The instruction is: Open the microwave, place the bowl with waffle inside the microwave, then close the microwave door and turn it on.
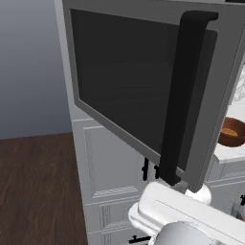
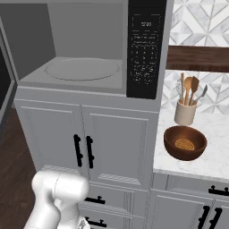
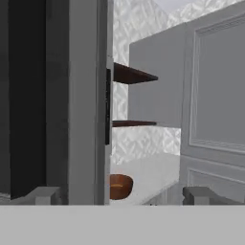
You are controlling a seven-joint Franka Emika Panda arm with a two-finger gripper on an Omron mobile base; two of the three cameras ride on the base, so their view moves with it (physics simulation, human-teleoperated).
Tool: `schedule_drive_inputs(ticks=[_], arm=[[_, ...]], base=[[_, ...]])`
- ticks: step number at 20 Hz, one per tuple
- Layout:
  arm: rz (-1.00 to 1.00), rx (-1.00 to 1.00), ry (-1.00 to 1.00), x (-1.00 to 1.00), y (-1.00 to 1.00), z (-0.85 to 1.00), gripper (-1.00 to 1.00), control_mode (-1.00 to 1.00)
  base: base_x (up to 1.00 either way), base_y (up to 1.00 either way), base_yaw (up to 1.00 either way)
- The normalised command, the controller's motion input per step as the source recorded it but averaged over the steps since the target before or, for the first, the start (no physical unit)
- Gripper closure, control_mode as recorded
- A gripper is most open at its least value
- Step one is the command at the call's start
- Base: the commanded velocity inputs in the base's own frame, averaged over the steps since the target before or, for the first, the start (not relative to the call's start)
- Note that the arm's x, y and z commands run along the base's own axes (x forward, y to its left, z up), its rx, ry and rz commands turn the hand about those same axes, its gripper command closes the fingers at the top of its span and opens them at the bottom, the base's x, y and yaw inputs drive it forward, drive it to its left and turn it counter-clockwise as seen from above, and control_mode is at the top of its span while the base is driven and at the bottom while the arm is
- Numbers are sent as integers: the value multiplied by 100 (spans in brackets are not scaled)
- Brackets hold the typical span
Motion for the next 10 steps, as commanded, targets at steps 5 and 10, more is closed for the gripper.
schedule_drive_inputs(ticks=[5, 10], arm=[[60, 0, 0, -1, -90, 0, -100, -100], [57, 0, 0, 24, -95, 0, -100, -100]], base=[[0, 0, 0], [0, 0, 0]])
